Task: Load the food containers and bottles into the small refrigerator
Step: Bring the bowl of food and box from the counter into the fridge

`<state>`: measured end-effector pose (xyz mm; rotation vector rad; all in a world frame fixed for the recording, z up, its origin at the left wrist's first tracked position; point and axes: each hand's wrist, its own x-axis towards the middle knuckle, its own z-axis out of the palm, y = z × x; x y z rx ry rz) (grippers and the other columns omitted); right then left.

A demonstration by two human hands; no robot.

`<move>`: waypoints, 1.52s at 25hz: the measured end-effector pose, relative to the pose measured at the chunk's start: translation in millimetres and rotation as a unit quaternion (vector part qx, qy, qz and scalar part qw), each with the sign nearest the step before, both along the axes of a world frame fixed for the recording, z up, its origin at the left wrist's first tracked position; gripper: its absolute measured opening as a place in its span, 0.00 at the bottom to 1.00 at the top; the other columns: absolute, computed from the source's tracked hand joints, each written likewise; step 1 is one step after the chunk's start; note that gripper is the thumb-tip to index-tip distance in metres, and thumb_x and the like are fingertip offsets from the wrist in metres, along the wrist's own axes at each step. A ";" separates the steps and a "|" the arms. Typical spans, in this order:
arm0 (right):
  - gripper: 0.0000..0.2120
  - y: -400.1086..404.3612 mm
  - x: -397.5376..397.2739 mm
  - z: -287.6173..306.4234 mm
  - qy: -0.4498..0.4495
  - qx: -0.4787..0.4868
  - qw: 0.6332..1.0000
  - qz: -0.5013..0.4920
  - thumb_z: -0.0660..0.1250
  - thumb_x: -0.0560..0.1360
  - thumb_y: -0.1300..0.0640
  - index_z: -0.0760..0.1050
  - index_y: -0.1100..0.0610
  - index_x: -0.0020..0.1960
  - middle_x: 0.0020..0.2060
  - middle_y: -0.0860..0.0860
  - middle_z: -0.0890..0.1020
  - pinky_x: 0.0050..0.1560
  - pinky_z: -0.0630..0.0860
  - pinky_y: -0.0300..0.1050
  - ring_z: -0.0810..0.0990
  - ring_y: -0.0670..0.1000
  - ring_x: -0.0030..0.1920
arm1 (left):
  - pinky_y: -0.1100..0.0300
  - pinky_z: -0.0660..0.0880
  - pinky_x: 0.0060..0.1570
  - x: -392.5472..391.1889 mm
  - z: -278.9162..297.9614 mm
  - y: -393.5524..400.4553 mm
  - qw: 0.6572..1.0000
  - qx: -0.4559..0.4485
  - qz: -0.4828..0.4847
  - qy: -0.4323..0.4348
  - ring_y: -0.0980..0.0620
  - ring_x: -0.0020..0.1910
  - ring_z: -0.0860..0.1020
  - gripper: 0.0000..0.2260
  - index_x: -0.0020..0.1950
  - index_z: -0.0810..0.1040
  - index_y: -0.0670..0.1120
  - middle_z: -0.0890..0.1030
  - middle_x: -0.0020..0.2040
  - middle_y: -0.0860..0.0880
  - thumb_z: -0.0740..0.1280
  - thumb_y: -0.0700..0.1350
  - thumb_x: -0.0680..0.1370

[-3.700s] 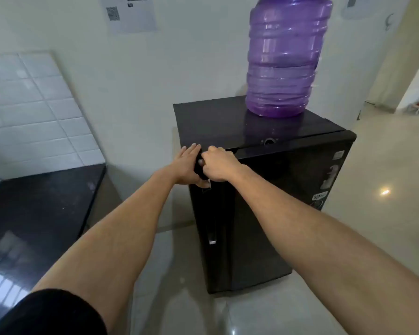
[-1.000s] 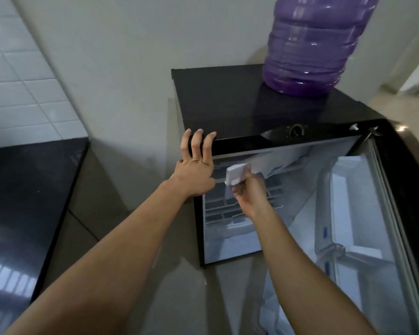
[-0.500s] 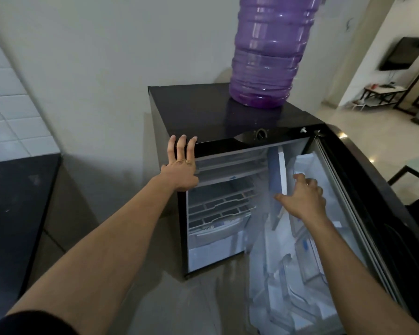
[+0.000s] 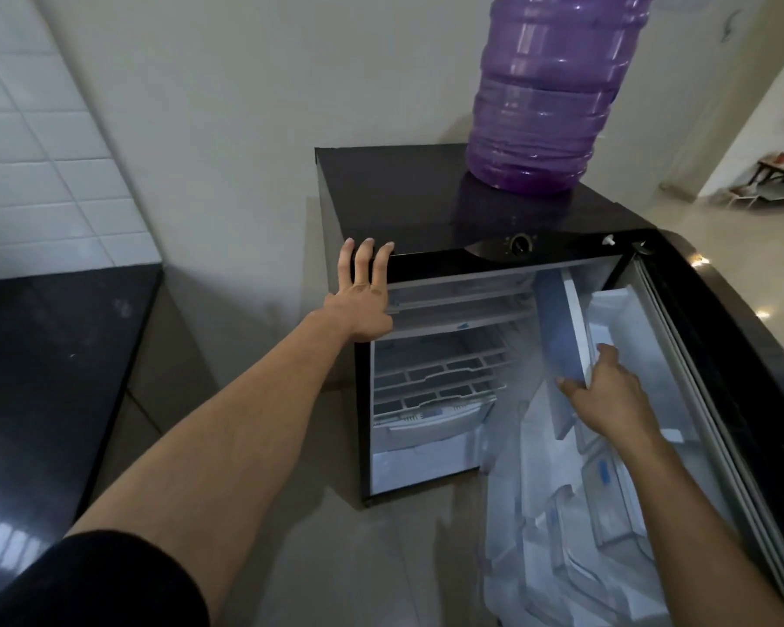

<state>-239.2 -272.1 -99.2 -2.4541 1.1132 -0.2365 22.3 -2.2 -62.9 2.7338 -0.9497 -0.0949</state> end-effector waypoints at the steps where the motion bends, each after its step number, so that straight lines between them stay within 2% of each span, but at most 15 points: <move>1: 0.39 1.0 0.6 3.9 -0.016 -0.024 1.000 0.007 0.75 0.79 0.47 0.60 0.62 0.80 0.69 0.68 0.74 0.60 0.77 0.62 0.76 0.70 0.66 | 0.29 0.63 0.78 -2.0 1.8 -0.4 1.000 0.000 0.001 -0.005 0.39 0.82 0.23 0.52 0.85 0.33 0.54 0.31 0.83 0.55 0.69 0.44 0.76; 3: 0.40 10.4 9.3 14.2 -0.084 -0.079 0.992 0.051 0.77 0.76 0.47 0.62 0.60 0.79 0.71 0.67 0.73 0.61 0.76 0.63 0.74 0.70 0.67 | 0.34 0.67 0.78 -14.9 6.1 2.9 0.999 -0.039 0.008 -0.020 0.40 0.85 0.30 0.51 0.87 0.38 0.54 0.37 0.86 0.53 0.71 0.44 0.76; 5: 0.34 30.2 31.8 26.4 -0.139 -0.066 0.980 0.125 0.77 0.76 0.49 0.67 0.58 0.76 0.69 0.64 0.74 0.61 0.76 0.60 0.75 0.67 0.67 | 0.38 0.65 0.79 -35.6 4.8 16.4 0.992 -0.120 0.033 -0.023 0.41 0.87 0.41 0.47 0.88 0.45 0.54 0.43 0.87 0.50 0.71 0.45 0.77; 8: 0.27 79.3 79.0 28.1 -0.130 -0.017 0.959 0.252 0.77 0.76 0.48 0.72 0.55 0.70 0.65 0.58 0.77 0.61 0.77 0.57 0.77 0.61 0.65 | 0.42 0.59 0.83 -84.5 -28.4 69.8 0.976 -0.185 0.111 0.025 0.38 0.85 0.53 0.42 0.87 0.53 0.49 0.53 0.85 0.45 0.72 0.46 0.77; 11: 0.25 148.7 111.5 10.5 -0.088 0.021 0.922 0.377 0.76 0.77 0.48 0.73 0.53 0.69 0.64 0.54 0.78 0.61 0.78 0.56 0.79 0.57 0.64 | 0.45 0.65 0.79 -142.4 -78.3 149.3 0.964 -0.159 0.195 0.090 0.41 0.80 0.64 0.34 0.82 0.65 0.50 0.65 0.78 0.46 0.72 0.48 0.77; 14: 0.23 244.9 119.5 -12.4 -0.033 0.041 0.860 0.507 0.79 0.75 0.48 0.77 0.54 0.65 0.60 0.55 0.81 0.60 0.79 0.56 0.81 0.58 0.60 | 0.50 0.70 0.75 -218.8 -104.7 235.3 0.917 -0.165 0.332 0.149 0.46 0.73 0.72 0.26 0.74 0.73 0.54 0.73 0.69 0.48 0.71 0.51 0.75; 18: 0.19 376.8 84.5 -28.9 0.000 0.056 0.745 0.665 0.80 0.73 0.47 0.79 0.51 0.59 0.54 0.52 0.82 0.57 0.80 0.52 0.82 0.54 0.53 | 0.64 0.72 0.62 -334.2 -112.5 328.2 0.838 -0.218 0.486 0.116 0.55 0.57 0.78 0.16 0.64 0.82 0.53 0.76 0.56 0.54 0.74 0.46 0.77; 22: 0.16 475.8 38.2 -26.1 0.012 0.070 0.654 0.753 0.78 0.72 0.43 0.79 0.47 0.55 0.50 0.46 0.83 0.53 0.81 0.49 0.83 0.49 0.50 | 0.64 0.78 0.58 -420.6 -119.2 380.3 0.767 -0.277 0.570 0.102 0.60 0.52 0.80 0.12 0.61 0.83 0.54 0.79 0.56 0.54 0.74 0.46 0.78; 24: 0.16 514.7 19.8 -23.2 0.022 0.068 0.632 0.772 0.77 0.71 0.41 0.79 0.45 0.54 0.49 0.44 0.83 0.53 0.81 0.49 0.83 0.49 0.50 | 0.61 0.81 0.59 -447.8 -122.4 402.9 0.730 -0.309 0.600 0.110 0.60 0.51 0.81 0.12 0.62 0.83 0.55 0.81 0.57 0.54 0.75 0.48 0.79; 27: 0.20 558.0 12.7 -17.7 0.027 0.095 0.623 0.776 0.77 0.72 0.37 0.79 0.48 0.55 0.48 0.44 0.83 0.52 0.81 0.48 0.83 0.47 0.50 | 0.53 0.82 0.61 -456.1 -121.9 433.7 0.673 -0.380 0.626 0.103 0.54 0.54 0.83 0.14 0.65 0.81 0.54 0.83 0.59 0.52 0.75 0.52 0.80; 28: 0.22 571.6 15.5 -14.5 0.026 0.115 0.631 0.767 0.76 0.72 0.34 0.79 0.48 0.56 0.49 0.44 0.83 0.52 0.81 0.47 0.83 0.46 0.50 | 0.52 0.83 0.60 -451.0 -118.2 444.3 0.647 -0.416 0.630 0.106 0.53 0.57 0.83 0.15 0.67 0.80 0.54 0.83 0.60 0.52 0.74 0.54 0.81; 30: 0.30 601.3 29.7 -9.5 0.033 0.165 0.671 0.722 0.73 0.70 0.26 0.77 0.48 0.59 0.53 0.45 0.82 0.55 0.82 0.49 0.82 0.46 0.53 | 0.49 0.84 0.60 -431.1 -107.2 466.9 0.581 -0.508 0.624 0.123 0.54 0.63 0.81 0.18 0.71 0.76 0.55 0.82 0.65 0.53 0.71 0.59 0.83; 33: 0.47 652.2 65.4 -8.0 0.075 0.237 0.739 0.626 0.65 0.65 0.17 0.74 0.50 0.69 0.63 0.50 0.79 0.63 0.81 0.59 0.80 0.54 0.61 | 0.39 0.83 0.61 -386.7 -93.6 504.8 0.488 -0.600 0.619 0.140 0.51 0.69 0.76 0.24 0.76 0.72 0.58 0.76 0.72 0.54 0.68 0.64 0.82; 35: 0.52 678.8 84.0 -16.7 0.121 0.265 0.751 0.593 0.61 0.62 0.13 0.75 0.51 0.71 0.65 0.50 0.79 0.64 0.80 0.63 0.79 0.56 0.64 | 0.34 0.81 0.61 -362.4 -92.7 520.1 0.443 -0.631 0.622 0.139 0.49 0.67 0.75 0.31 0.79 0.68 0.59 0.74 0.73 0.54 0.68 0.69 0.80; 38: 0.54 714.7 105.1 -50.6 0.189 0.274 0.739 0.586 0.58 0.61 0.12 0.78 0.50 0.70 0.65 0.51 0.82 0.64 0.78 0.60 0.81 0.57 0.64 | 0.32 0.83 0.54 -334.3 -112.5 540.4 0.388 -0.659 0.626 0.154 0.42 0.69 0.76 0.41 0.76 0.70 0.65 0.70 0.78 0.52 0.70 0.80 0.67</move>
